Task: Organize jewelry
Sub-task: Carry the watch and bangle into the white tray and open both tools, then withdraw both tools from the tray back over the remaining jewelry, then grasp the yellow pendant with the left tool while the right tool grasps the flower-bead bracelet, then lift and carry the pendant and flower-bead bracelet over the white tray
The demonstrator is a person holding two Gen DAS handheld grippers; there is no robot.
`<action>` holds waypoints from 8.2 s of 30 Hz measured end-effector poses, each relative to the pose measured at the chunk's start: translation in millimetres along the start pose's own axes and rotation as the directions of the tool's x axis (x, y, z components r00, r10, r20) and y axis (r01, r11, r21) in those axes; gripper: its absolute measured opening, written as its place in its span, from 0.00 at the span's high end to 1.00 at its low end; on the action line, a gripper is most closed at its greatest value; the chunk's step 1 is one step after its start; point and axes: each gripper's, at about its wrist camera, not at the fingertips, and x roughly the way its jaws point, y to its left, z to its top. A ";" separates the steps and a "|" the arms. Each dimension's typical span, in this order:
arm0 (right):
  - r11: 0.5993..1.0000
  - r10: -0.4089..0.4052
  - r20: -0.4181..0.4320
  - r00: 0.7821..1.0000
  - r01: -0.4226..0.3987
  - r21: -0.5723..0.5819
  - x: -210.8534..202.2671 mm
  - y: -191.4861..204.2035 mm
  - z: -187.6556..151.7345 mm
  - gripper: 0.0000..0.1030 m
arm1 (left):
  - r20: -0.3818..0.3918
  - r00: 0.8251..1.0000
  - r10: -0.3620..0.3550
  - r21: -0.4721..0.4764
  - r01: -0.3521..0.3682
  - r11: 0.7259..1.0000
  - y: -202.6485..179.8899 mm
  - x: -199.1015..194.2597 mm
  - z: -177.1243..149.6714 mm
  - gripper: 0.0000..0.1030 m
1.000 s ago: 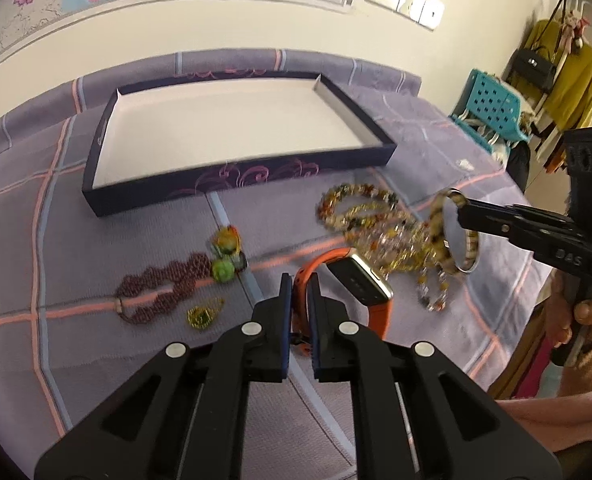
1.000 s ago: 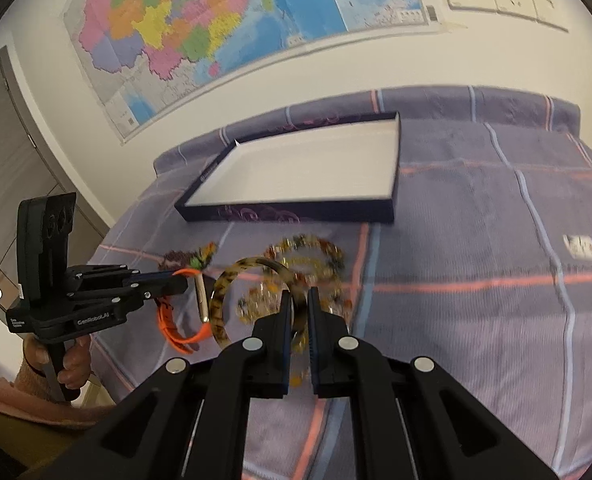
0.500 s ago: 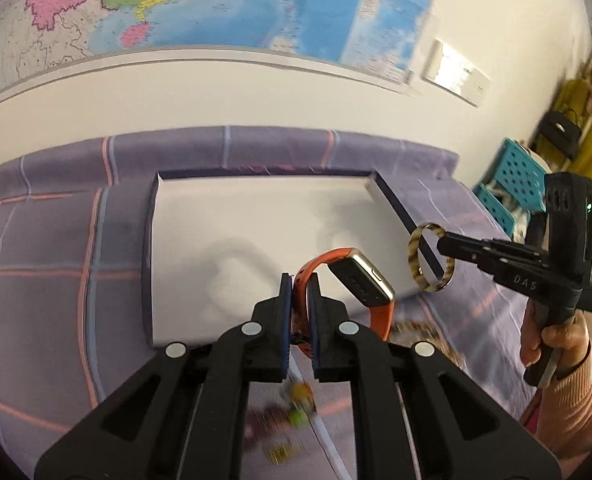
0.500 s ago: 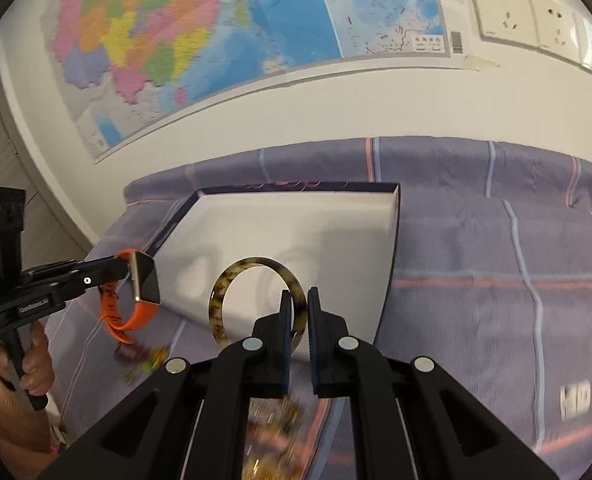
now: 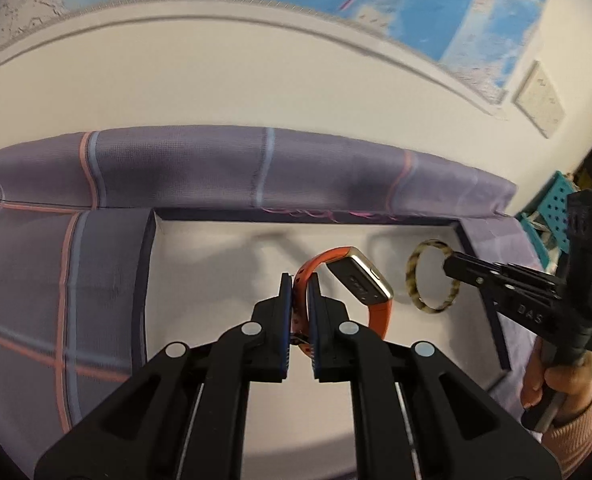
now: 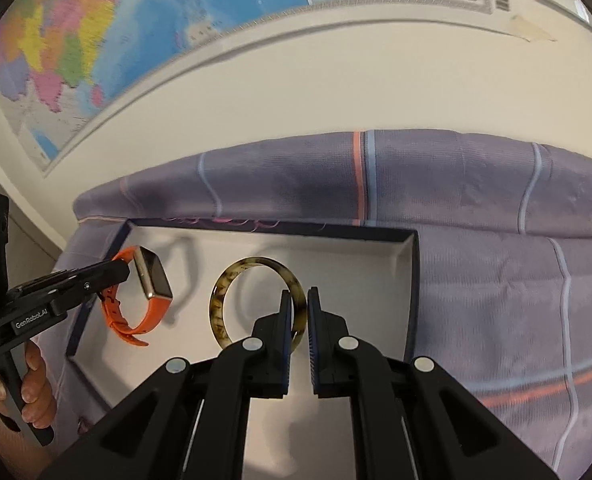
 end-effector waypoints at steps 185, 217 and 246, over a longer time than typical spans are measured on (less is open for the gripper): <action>0.916 0.013 0.099 0.995 0.028 -0.400 -110.6 77.1 -147.1 0.92 | 0.094 0.992 -0.082 0.256 0.056 0.965 -36.2 -113.9 -153.5 0.84; 0.910 0.019 0.217 0.976 0.073 -0.409 -126.6 91.8 -77.7 0.92 | 0.165 0.985 -0.046 0.293 -0.004 0.956 -44.9 -110.6 -100.4 0.84; 0.980 0.033 0.109 0.993 -0.010 -0.201 -31.7 51.1 -37.2 0.92 | 0.068 0.996 0.054 0.230 -0.068 0.971 -27.8 -30.8 -66.0 0.84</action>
